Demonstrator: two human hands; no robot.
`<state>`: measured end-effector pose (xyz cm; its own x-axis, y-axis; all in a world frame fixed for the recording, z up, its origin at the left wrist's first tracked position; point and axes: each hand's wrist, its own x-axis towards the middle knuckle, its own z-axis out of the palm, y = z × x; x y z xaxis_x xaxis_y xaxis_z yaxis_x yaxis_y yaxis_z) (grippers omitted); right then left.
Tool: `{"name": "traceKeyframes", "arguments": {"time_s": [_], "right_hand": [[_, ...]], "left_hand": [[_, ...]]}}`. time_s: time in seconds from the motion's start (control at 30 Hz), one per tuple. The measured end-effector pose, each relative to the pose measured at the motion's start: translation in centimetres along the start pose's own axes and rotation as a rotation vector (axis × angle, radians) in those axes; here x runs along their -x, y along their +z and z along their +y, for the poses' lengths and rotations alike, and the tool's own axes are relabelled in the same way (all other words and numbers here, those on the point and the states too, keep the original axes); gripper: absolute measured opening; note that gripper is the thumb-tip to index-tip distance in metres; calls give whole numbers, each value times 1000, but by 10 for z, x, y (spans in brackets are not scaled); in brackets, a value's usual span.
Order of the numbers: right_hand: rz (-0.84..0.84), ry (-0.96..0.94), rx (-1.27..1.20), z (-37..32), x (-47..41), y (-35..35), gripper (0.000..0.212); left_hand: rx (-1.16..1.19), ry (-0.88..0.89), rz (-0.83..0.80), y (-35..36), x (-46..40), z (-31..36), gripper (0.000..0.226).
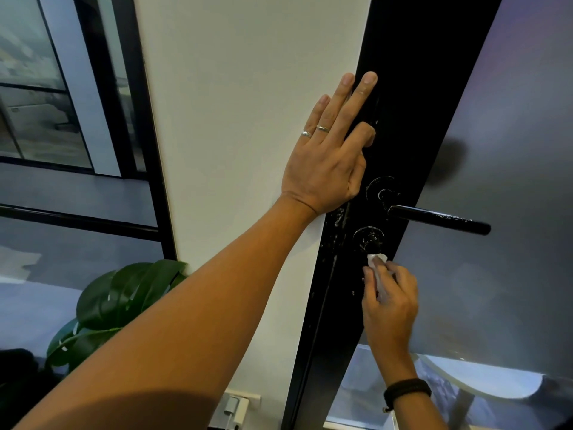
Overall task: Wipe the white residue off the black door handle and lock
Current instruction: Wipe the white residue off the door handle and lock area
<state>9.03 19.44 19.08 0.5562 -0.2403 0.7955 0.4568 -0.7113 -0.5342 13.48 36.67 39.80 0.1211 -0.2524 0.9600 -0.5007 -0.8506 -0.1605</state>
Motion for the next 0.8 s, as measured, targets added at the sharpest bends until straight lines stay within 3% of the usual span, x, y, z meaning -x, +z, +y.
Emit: {"name": "traceKeyframes", "arguments": {"time_s": [0.1,0.3,0.43,0.57,0.67,0.8], "right_hand": [[-48,25,-123,-9,-2,6,26],[41,94,-146,1,-10,-6,21],[-14,76,-163,-3,-10,-1,18],[98,171,-288,-5,-11,-10,15],[115,119,-344,-28,-6,-7,10],[230,400,-539,-55,-14,14,5]], "left_hand": [[-5,-3,2,0,-1,0,15],[-11,-12,-6,-1,0,-1,16],[-6,-9,2,1,0,-1,16],[-14,-8,11,1,0,-2,15],[-17,-1,-1,0,2,-1,16],[-8,9,4,-1,1,-2,15]]}}
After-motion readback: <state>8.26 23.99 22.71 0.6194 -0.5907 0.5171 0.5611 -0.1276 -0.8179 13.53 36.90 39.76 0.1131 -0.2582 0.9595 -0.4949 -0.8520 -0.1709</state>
